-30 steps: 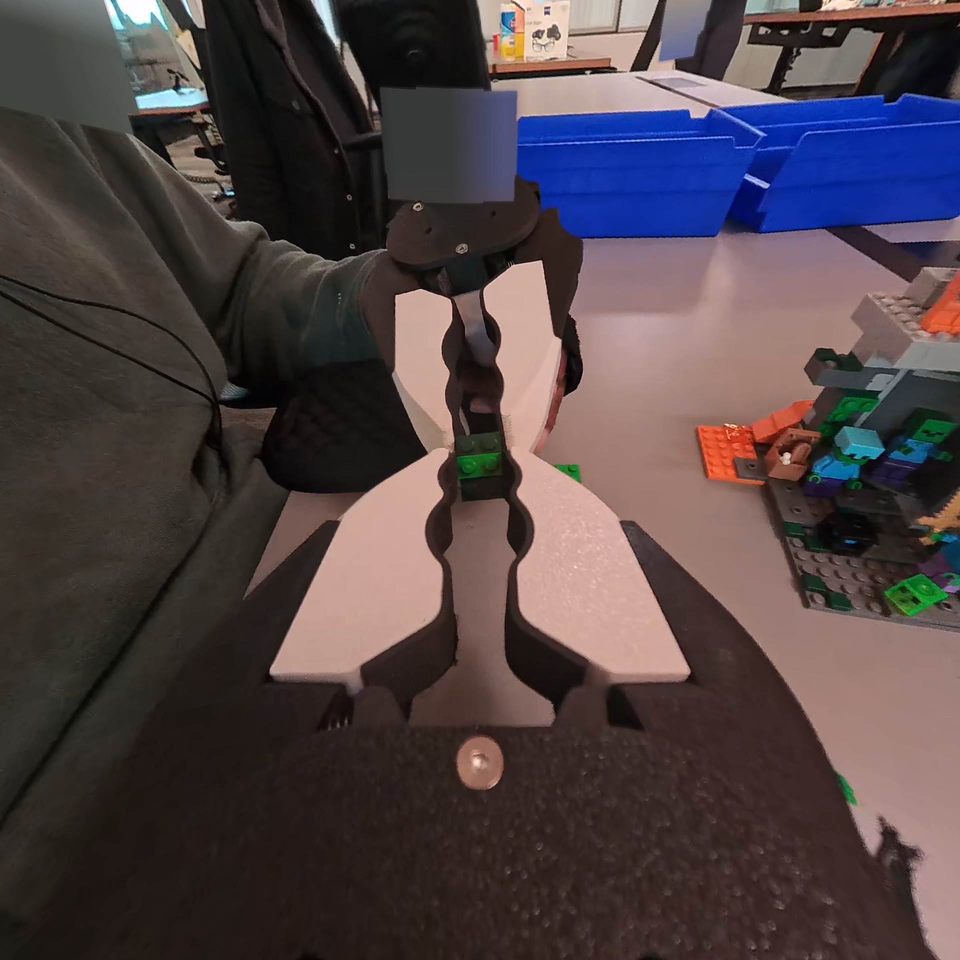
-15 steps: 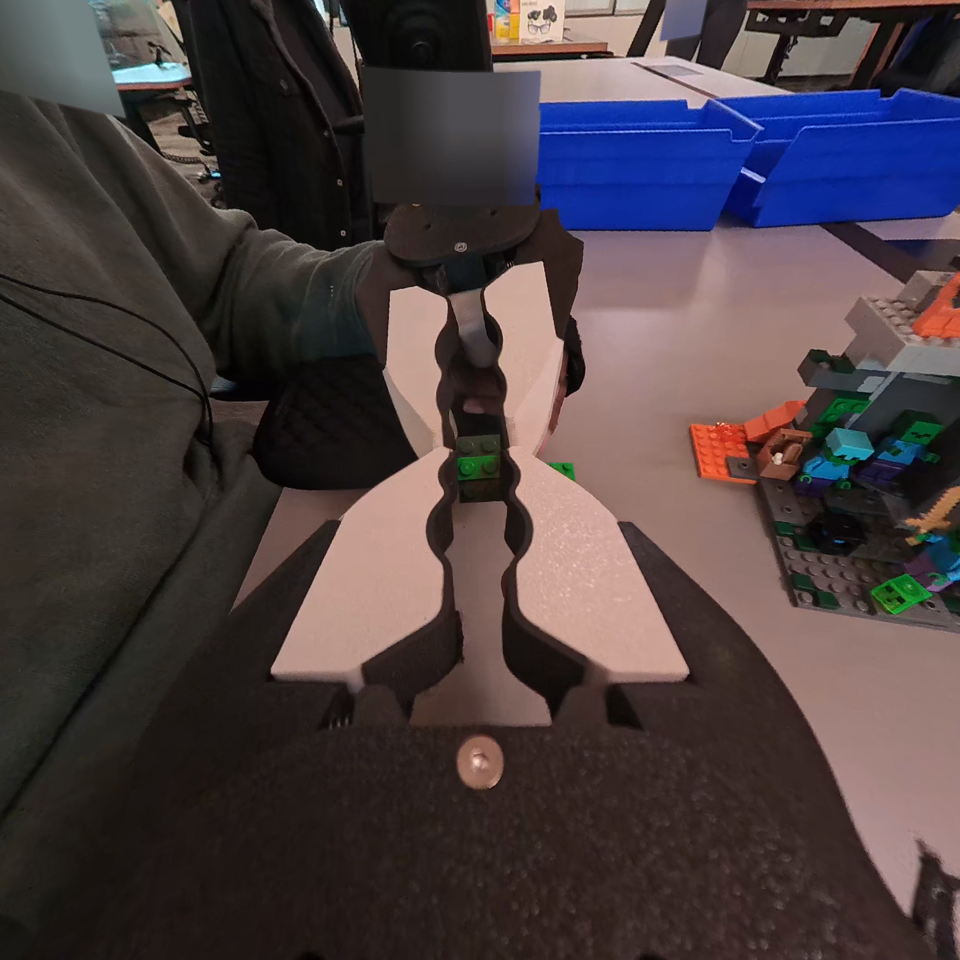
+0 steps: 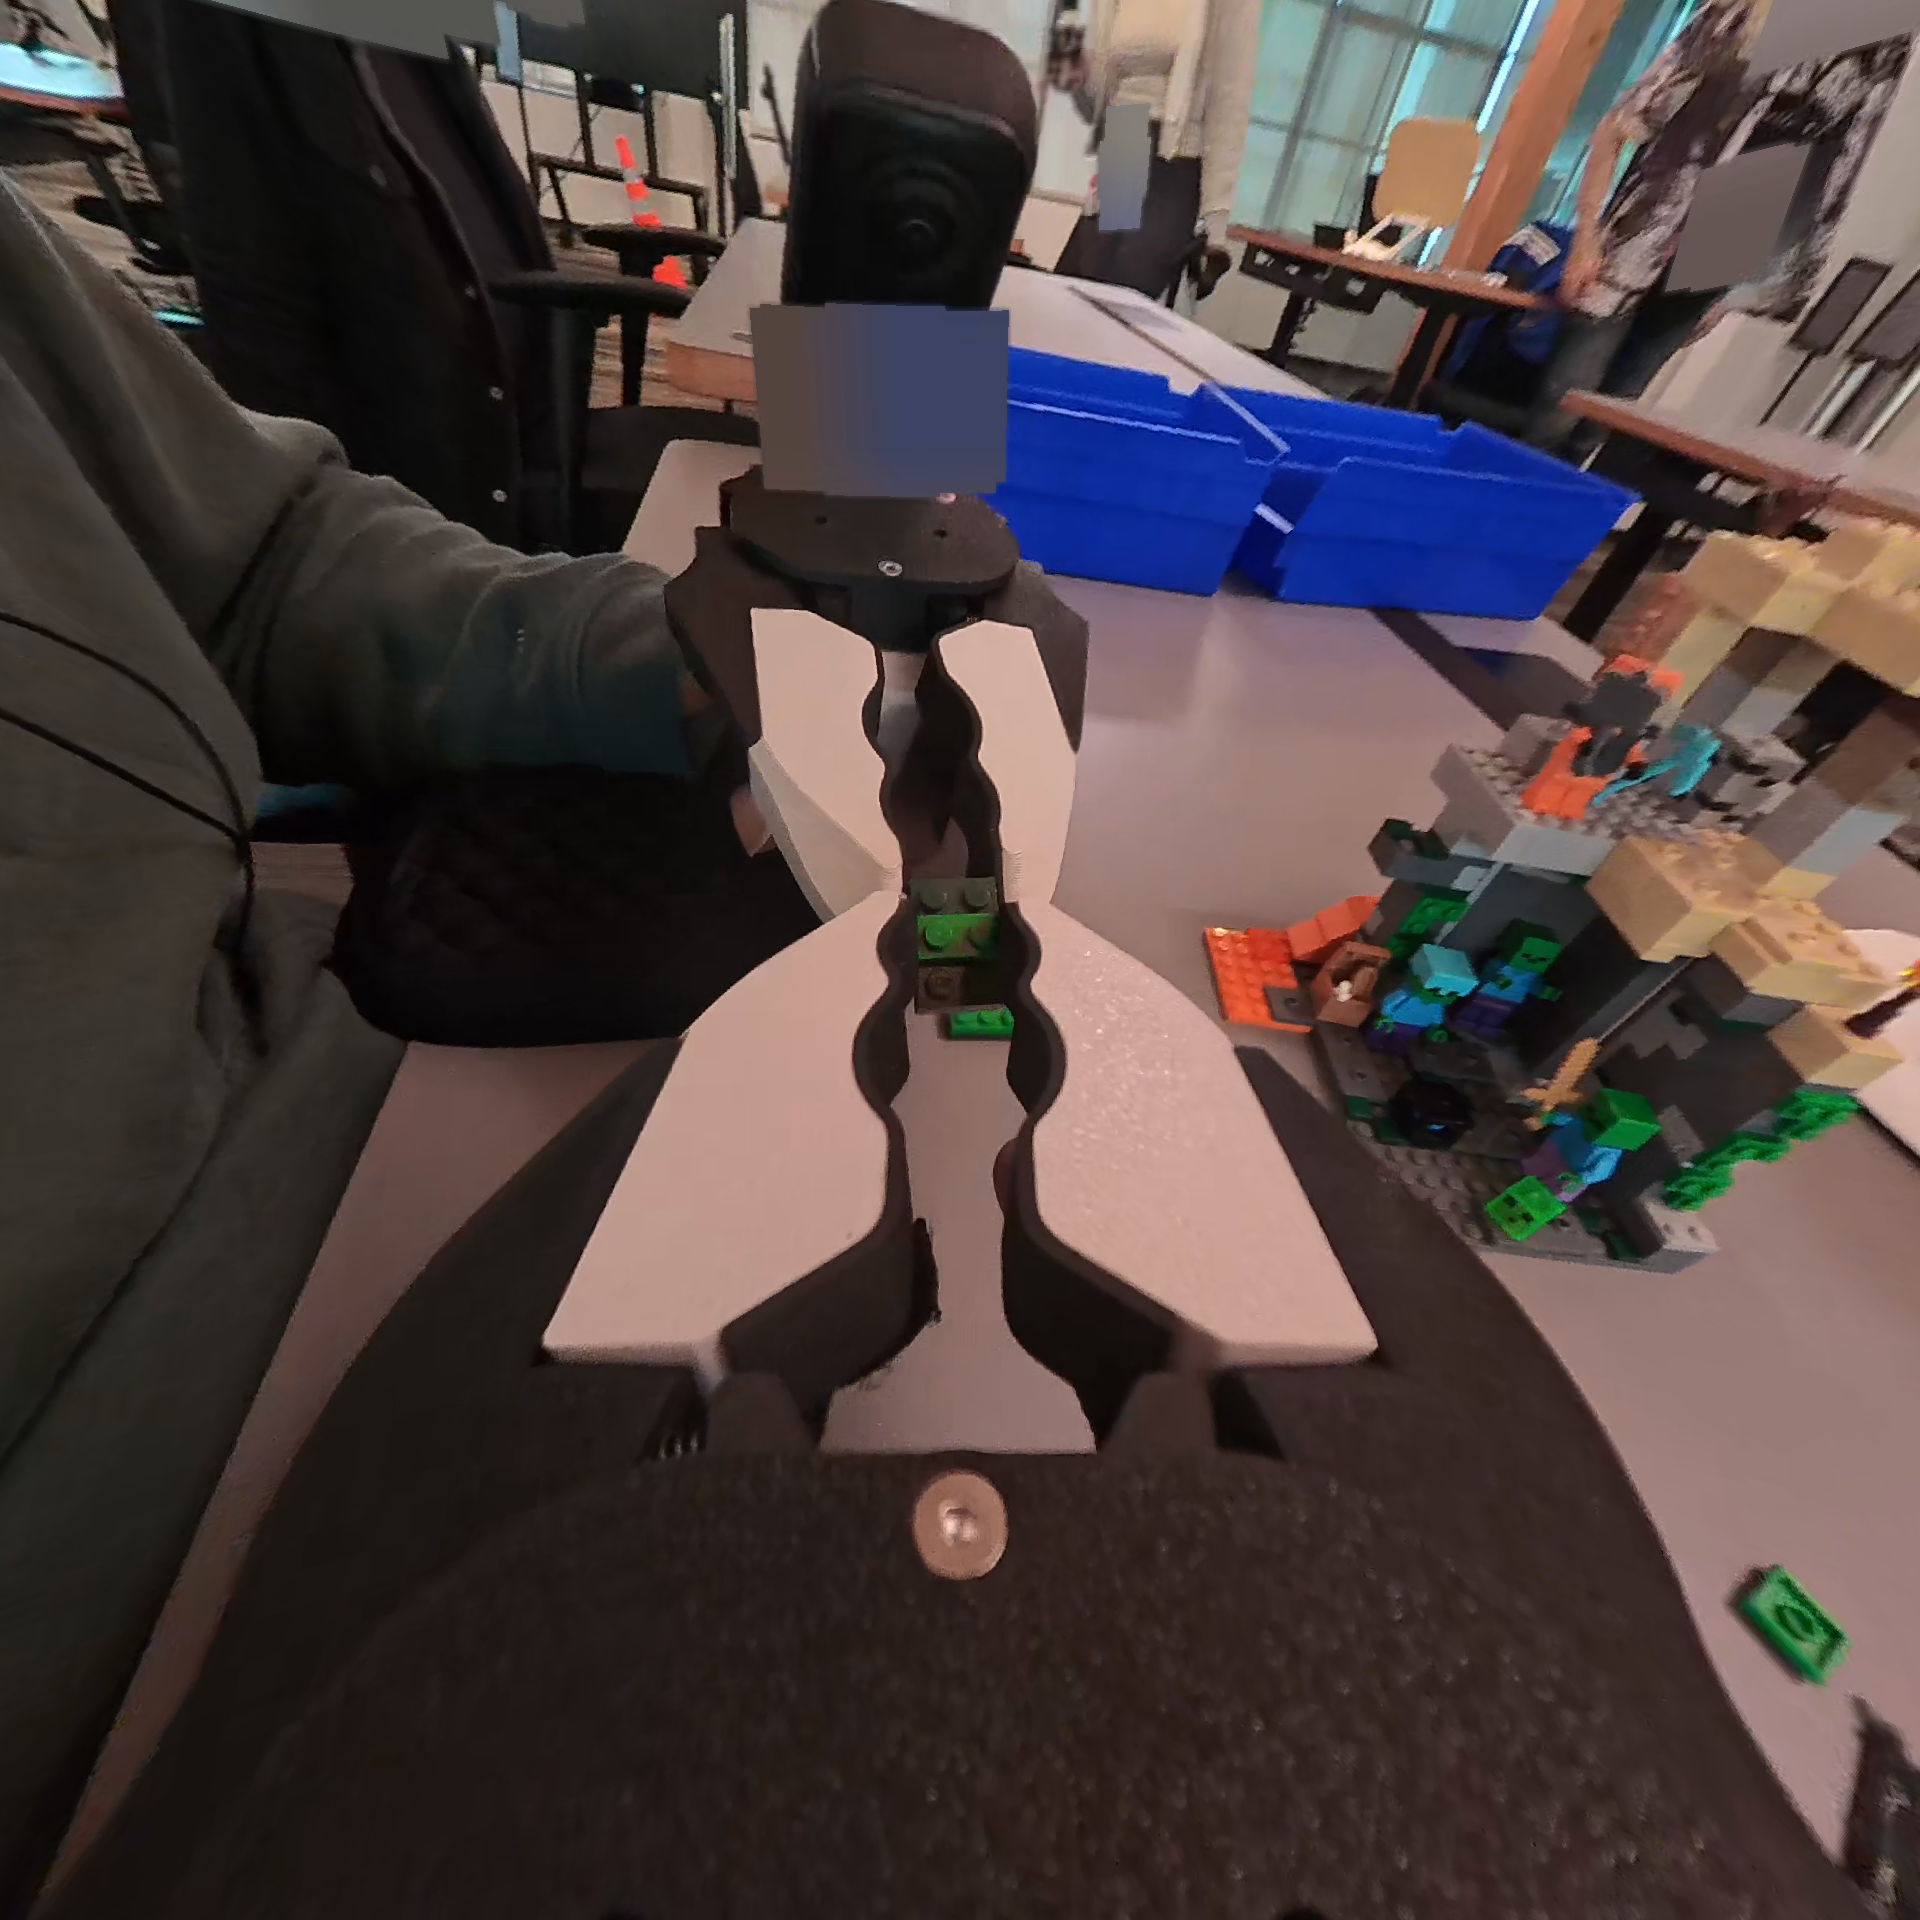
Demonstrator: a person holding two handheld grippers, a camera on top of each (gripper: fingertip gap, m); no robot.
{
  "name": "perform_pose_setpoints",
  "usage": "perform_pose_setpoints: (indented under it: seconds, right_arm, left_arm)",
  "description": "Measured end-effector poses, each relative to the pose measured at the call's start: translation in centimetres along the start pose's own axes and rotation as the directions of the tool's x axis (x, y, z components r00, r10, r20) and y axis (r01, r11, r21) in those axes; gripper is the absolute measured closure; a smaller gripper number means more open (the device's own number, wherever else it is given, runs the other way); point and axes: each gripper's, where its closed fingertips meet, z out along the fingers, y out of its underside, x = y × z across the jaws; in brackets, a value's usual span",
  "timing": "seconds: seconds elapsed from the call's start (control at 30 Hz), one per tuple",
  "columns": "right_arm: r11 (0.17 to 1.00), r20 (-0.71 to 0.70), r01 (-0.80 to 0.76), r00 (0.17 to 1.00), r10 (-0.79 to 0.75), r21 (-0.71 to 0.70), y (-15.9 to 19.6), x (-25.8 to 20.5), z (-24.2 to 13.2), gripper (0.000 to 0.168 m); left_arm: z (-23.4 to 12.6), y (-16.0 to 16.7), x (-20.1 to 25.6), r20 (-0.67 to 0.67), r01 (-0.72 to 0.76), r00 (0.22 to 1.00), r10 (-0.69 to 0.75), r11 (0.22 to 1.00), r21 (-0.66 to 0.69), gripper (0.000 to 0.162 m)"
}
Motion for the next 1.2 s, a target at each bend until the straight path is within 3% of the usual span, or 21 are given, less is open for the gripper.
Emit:
perform_pose_setpoints:
  seconds: [0.23,0.4,0.53,0.6,0.67,0.87,1.0,1.2]
  right_arm:
    - [0.987,-0.114,0.158,0.981,-0.155,0.024,-1.3,0.0,0.1,0.153]
    - [0.99,-0.15,0.125,0.982,-0.115,0.064,-2.1,1.6,-1.1,0.153]
    - [0.986,-0.191,-0.02,0.981,-0.013,-0.168,2.4,5.6,-2.2,0.153]
    - [0.939,-0.196,-0.115,0.979,0.052,-0.323,6.1,7.0,-2.8,0.153]
    - [0.903,-0.174,-0.176,0.978,0.115,-0.391,8.2,7.3,-3.0,0.153]
    - [0.863,-0.152,-0.2,0.978,0.144,-0.464,10.3,7.4,-2.6,0.136]
    - [0.878,-0.173,-0.171,0.98,0.102,-0.447,10.0,7.8,-2.9,0.13]
    - [0.922,-0.221,-0.094,0.975,0.009,-0.376,8.6,8.3,-3.3,0.141]
  left_arm:
    - [0.2,-0.3,-0.3,0.031,0.008,0.999,-0.009,1.0,0.015,0.146]
    - [0.0,-0.3,-0.7,0.051,0.005,0.999,-0.006,1.0,0.023,0.146]
    - [0.0,-0.1,-1.1,0.066,0.009,0.998,-0.009,1.0,0.013,0.146]
    - [-0.1,-0.1,-1.5,0.085,0.012,0.996,-0.013,1.0,0.015,0.146]
    - [-0.2,0.0,-1.7,0.093,0.018,0.995,-0.019,1.0,0.012,0.146]
    - [-0.2,0.2,-2.1,0.114,0.04,0.993,-0.041,0.999,0.008,0.146]
    - [-0.2,0.3,-2.1,0.114,0.039,0.993,-0.039,0.999,0.003,0.146]
    - [0.0,0.5,-2.0,0.112,0.024,0.993,-0.023,1.0,-0.008,0.146]
